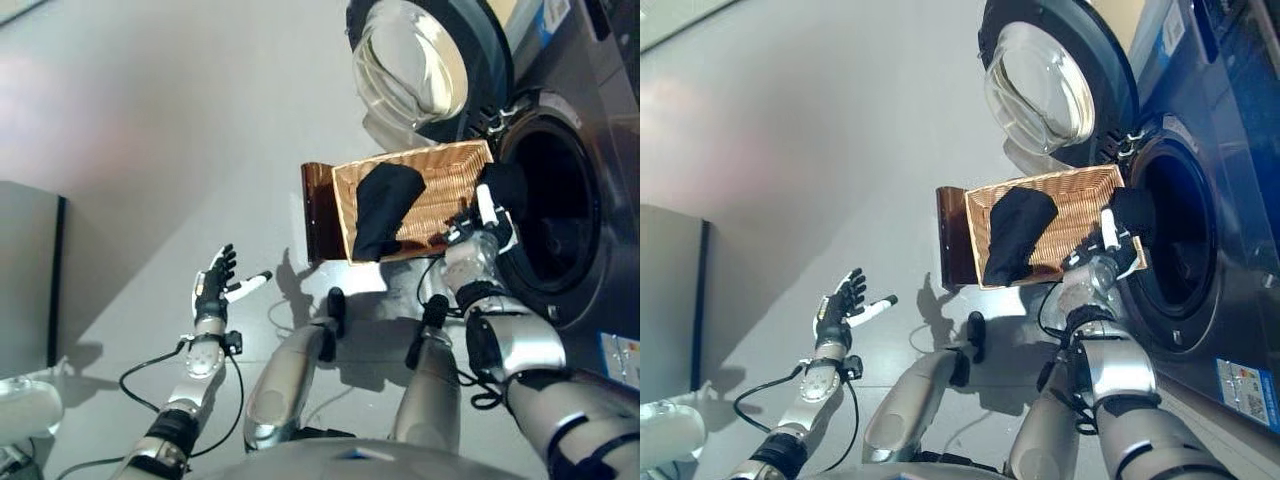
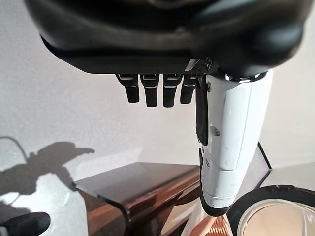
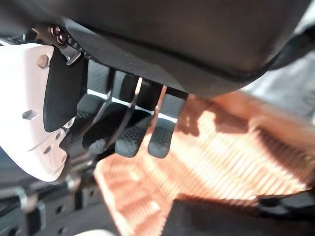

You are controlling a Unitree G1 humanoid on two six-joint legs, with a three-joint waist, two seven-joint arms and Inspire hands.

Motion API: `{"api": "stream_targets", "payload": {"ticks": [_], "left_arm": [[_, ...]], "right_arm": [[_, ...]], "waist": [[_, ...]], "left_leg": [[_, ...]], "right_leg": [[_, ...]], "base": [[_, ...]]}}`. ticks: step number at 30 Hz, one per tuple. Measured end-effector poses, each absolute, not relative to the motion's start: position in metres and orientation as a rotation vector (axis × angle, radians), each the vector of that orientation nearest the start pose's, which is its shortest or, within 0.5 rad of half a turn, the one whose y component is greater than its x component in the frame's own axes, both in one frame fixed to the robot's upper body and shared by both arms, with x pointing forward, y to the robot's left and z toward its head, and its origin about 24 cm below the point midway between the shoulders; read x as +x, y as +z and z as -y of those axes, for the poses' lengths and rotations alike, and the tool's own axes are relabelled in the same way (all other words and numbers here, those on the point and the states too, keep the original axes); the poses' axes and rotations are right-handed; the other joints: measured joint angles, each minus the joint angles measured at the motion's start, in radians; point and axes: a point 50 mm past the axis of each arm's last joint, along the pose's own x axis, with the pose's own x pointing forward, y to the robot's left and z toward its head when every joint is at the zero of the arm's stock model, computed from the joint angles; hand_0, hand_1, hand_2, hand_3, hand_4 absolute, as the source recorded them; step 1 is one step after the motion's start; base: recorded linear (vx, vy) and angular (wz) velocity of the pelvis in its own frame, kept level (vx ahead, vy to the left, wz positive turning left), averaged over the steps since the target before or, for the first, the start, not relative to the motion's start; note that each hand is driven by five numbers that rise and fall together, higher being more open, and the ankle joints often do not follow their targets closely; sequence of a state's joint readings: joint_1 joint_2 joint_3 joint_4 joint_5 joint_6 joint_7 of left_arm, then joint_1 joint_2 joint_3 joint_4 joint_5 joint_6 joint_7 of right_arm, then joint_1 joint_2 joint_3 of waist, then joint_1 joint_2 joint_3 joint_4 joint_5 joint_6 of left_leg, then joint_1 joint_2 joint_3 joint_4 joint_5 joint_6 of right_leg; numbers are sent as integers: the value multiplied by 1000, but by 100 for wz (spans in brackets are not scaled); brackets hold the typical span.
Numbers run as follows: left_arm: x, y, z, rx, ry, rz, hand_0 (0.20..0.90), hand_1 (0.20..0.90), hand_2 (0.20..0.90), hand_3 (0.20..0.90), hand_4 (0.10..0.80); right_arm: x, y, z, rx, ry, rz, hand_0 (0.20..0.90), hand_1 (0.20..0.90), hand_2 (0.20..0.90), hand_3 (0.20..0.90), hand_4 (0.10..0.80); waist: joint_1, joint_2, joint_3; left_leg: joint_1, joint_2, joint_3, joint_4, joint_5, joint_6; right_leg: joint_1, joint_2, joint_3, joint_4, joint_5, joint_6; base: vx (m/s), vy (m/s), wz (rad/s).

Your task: Pick up the clothes and place them into the washing machine

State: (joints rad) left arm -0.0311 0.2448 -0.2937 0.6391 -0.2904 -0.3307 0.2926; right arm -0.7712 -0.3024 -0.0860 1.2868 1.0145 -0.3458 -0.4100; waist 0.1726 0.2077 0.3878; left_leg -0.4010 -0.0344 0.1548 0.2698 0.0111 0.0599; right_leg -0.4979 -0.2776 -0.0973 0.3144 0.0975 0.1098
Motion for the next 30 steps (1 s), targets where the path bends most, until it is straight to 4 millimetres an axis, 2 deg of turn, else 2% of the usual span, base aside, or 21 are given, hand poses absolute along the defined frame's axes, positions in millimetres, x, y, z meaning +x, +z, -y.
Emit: {"api": "stream_targets", "payload": {"ticks": [4,5,8,12,14,20,24,27,30], "left_arm": [[207,-72,-182,78,161,-356,900,900,900,900,800],[203,-74,-182,76,164,-367,900,900,900,900,800],[201,-76,-182,73,166,-375,900,900,900,900,800],[204,-74,-181,65,174,-367,900,900,900,900,800],[206,-72,-184,64,203,-356,900,900,900,900,800],[220,-61,-192,87,245,-307,900,900,900,900,800],[233,-46,-195,79,278,-234,900,900,900,900,800],[245,-34,-202,81,319,-184,900,900,900,900,800],[251,-26,-207,86,345,-150,900,900,900,900,800]], "right_arm": [[342,24,261,555,-837,-210,900,900,900,900,800],[343,24,261,442,-802,-244,900,900,900,900,800],[344,25,261,289,-758,-283,900,900,900,900,800],[344,22,259,132,-743,-344,900,900,900,900,800],[345,22,257,90,-728,-368,900,900,900,900,800],[358,41,254,105,-744,-339,900,900,900,900,800],[364,51,251,111,-741,-325,900,900,900,900,800],[374,64,242,129,-713,-292,900,900,900,900,800],[378,67,232,126,-685,-283,900,900,900,900,800]], "waist": [[-2,15,-11],[0,18,-15],[0,16,-21],[4,-3,-25],[9,-31,-17],[32,-114,30],[64,-149,59],[76,-161,96],[100,-177,109]], "left_leg": [[7,0,2,-11,1,-1],[6,1,1,-11,-2,2],[-9,1,-2,-7,-2,2],[-60,1,-29,26,12,-16],[-84,5,-57,43,10,-15],[-154,15,-95,86,15,-22],[-207,19,-123,114,11,-24],[-241,21,-135,124,12,-26],[-269,19,-145,134,12,-26]], "right_leg": [[0,0,2,-11,-5,6],[0,0,1,-20,-4,7],[-11,1,-3,-23,-4,7],[-44,0,-16,15,-1,3],[-58,-1,-33,48,-12,-9],[-108,-2,-63,92,-33,-24],[-132,-2,-91,100,-38,-31],[-145,-2,-107,99,-38,-31],[-162,-1,-112,99,-39,-31]], "base": [[-21,-14,-11],[-25,-28,-11],[-52,-55,1],[32,-83,24],[-18,-68,29],[-12,-23,18],[-5,-7,20],[9,-8,19],[33,2,13]]}}
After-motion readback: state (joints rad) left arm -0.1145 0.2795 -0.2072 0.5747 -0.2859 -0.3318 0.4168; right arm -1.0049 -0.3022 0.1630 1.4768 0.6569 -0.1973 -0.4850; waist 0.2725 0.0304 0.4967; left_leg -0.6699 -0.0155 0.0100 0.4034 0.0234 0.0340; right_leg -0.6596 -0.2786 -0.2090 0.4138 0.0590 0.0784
